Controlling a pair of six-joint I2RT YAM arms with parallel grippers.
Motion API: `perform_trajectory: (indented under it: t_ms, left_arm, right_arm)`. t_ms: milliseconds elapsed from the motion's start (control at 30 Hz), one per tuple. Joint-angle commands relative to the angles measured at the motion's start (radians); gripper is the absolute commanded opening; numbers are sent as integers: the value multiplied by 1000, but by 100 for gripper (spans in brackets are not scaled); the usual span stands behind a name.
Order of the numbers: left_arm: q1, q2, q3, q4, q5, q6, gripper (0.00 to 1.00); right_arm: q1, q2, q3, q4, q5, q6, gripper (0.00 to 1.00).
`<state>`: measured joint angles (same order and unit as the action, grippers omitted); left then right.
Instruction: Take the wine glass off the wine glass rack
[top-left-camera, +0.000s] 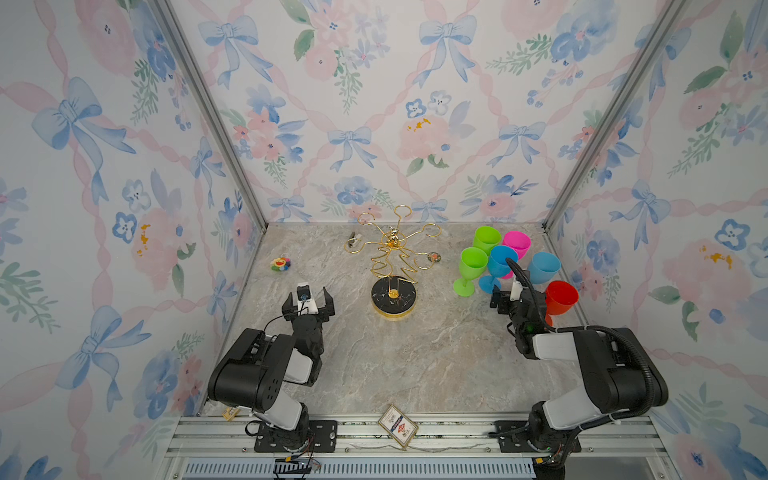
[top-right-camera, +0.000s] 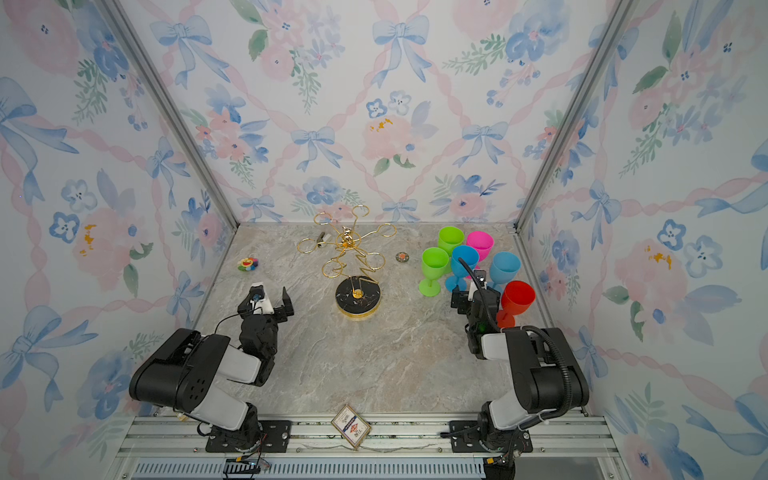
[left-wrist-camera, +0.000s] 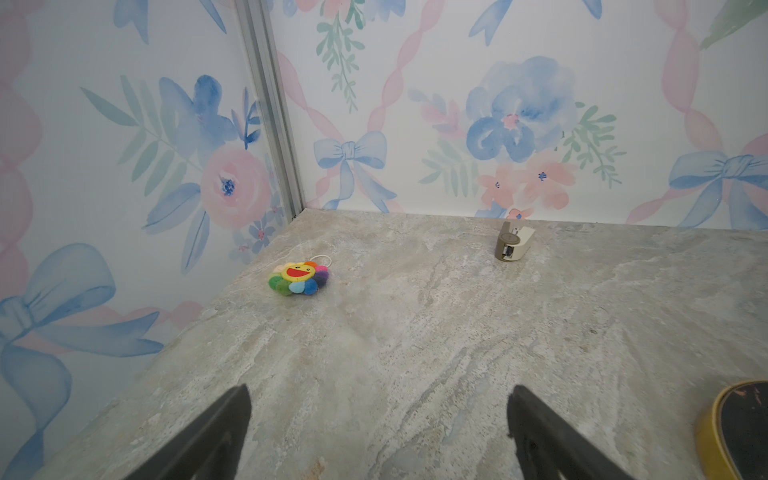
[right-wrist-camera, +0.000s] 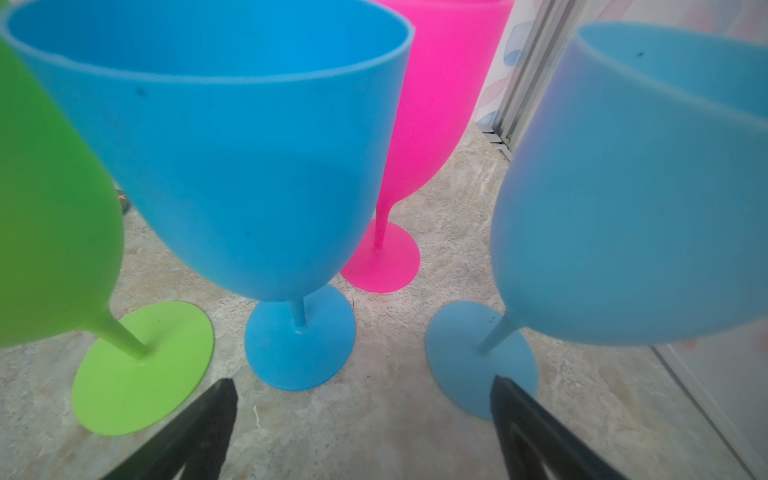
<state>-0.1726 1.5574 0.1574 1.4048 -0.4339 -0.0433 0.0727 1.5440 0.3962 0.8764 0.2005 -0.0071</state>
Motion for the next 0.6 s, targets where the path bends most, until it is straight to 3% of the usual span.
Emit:
perform_trajectory:
  t_ms: [0, 567]
  left_arm:
    - [32, 4, 19, -16, 33, -44, 98]
    - [35, 1, 16, -17, 41, -46, 98]
  right_arm:
    - [-7, 4, -7, 32, -12, 12, 97]
    - [-8, 4, -5, 30, -15, 12, 97]
